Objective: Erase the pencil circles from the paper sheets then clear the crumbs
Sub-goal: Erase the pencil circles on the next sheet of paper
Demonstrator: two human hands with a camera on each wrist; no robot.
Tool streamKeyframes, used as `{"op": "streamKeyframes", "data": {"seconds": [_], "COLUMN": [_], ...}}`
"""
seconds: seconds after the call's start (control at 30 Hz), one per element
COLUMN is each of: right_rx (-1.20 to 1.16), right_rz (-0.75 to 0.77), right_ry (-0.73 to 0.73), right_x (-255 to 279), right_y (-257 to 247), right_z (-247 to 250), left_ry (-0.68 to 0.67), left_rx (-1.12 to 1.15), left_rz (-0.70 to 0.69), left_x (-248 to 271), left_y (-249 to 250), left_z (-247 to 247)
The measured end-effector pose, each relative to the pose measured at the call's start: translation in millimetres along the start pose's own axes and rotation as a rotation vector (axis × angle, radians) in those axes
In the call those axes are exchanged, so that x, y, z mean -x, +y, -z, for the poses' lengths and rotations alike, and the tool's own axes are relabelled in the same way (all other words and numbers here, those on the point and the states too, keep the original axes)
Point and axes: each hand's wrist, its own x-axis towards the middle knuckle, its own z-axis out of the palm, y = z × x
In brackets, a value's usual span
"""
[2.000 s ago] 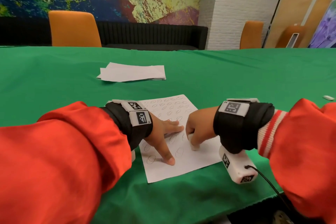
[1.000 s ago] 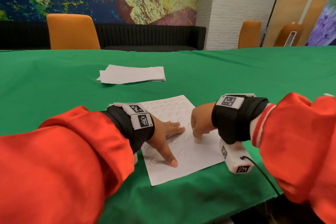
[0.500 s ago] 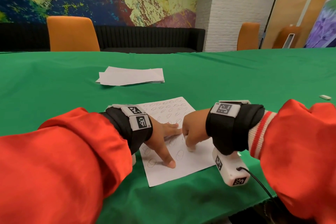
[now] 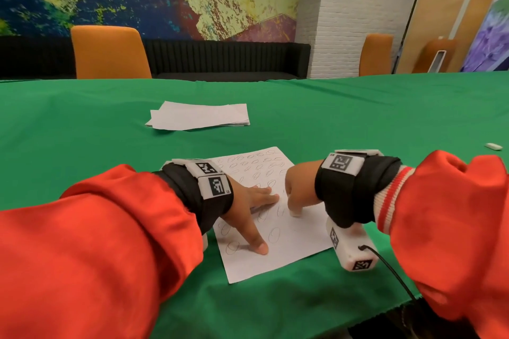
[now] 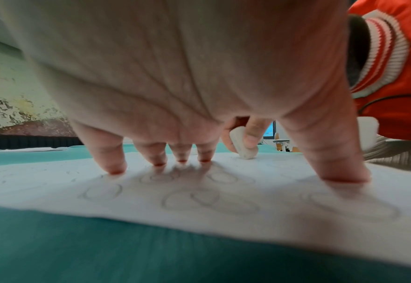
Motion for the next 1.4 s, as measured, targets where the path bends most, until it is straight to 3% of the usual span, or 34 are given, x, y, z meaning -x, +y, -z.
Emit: {"op": "streamKeyframes", "data": {"seconds": [0.17,0.27,0.37,0.5,0.57,0.7,0.97,1.1,1.3,1.4], "right_rx": [-0.017,-0.205,-0.675,-1.546,-1.729,-1.881,-2.023,-2.132,-2.292,-2.285], "right_rz": [0.045,-0.034,-0.043,-0.037,-0.064,-0.039,-0.003,-0.058,-0.104,-0.205], "right_ry": [-0.011,0.113,0.272,0.381,0.393,0.365,0.346,0.312,0.088,0.189], "right_x": [3,4,8,18,20,21,20,25,26,25], "right_y": [-1,22,44,54,54,45,15,-5,-34,-33], "right_z": [-3,-4,-6,-15,-23,-36,-37,-39,-54,-57], "left_ry": [-0.005,0.006,0.016,0.094,0.138,0.14,-0.06,-0.057,-0.011,-0.009], "left_rx": [-0.005,-0.017,-0.043,-0.057,-0.041,-0.095,-0.133,-0.135,-0.084,-0.112], "left_rz": [0.002,-0.006,-0.003,0.021,0.026,0.098,0.194,0.205,0.168,0.179], "left_x": [-2,-1,-2,-1,1,10,22,23,22,22], "left_y": [-1,-1,-3,-1,1,9,13,14,13,14], "left_z": [0,1,0,1,1,6,-7,-10,-12,-12]}}
